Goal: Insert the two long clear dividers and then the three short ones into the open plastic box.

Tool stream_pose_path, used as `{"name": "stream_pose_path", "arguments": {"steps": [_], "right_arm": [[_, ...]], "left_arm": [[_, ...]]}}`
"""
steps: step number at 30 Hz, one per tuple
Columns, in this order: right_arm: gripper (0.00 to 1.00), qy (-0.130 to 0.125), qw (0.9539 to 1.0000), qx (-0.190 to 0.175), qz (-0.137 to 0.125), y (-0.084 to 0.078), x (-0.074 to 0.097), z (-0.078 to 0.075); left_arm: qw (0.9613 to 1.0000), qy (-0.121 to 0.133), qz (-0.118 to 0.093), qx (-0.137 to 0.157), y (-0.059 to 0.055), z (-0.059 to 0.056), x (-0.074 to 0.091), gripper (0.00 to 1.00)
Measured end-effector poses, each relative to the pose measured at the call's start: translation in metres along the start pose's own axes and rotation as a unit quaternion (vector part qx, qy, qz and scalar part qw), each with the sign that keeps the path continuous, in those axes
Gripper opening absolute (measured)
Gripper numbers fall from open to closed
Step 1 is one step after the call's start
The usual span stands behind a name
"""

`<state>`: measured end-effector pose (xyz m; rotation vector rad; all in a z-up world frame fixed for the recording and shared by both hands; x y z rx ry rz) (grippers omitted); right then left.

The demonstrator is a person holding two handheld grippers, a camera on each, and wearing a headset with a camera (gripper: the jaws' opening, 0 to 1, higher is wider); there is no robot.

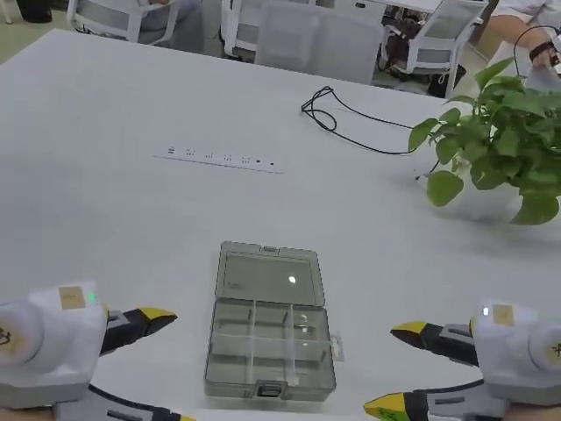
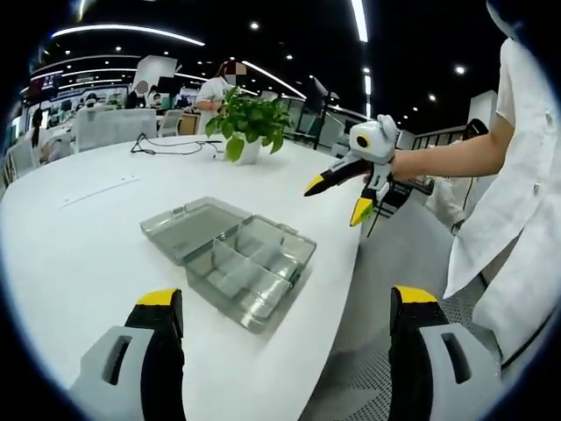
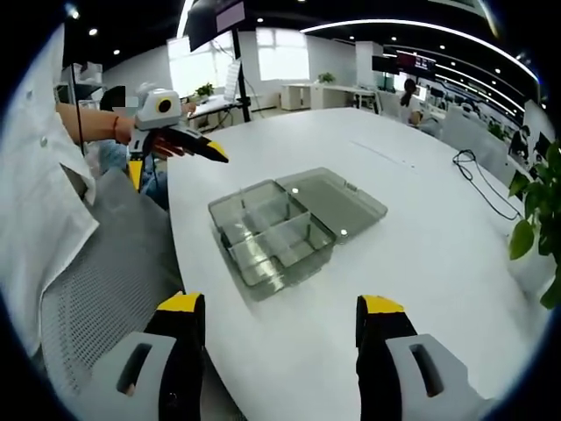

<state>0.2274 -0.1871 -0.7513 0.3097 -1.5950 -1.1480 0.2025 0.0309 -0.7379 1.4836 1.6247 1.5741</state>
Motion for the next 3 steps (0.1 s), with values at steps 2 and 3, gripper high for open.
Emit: {"name": "stream_pose_path", "arguments": {"steps": [2,3], "right_arm": [[0.71,0.001,1.0,0.001,0.001,-0.0002,0.0002,0.0013],[0.71,0.002,1.0,0.001,0.002,-0.0005,0.0003,0.0021]], "left_arm": [[1.0,-0.002,0.002,-0.002,-0.0009,-0.0029,-0.0007,1.0],[1.0,-0.003,0.002,-0.001,-0.0009,-0.0035,-0.0008,1.0]]}}
Point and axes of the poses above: the centre of the closed fingertips' face, and the gripper's own axes: x roughly backward along the fingers, z roughly to its left, y roughly out of its top, the point moved 2 cm from there along x, roughly backward along the fingers, and after that the axes turned 4 degrees about -z, right-handed, at the moved point
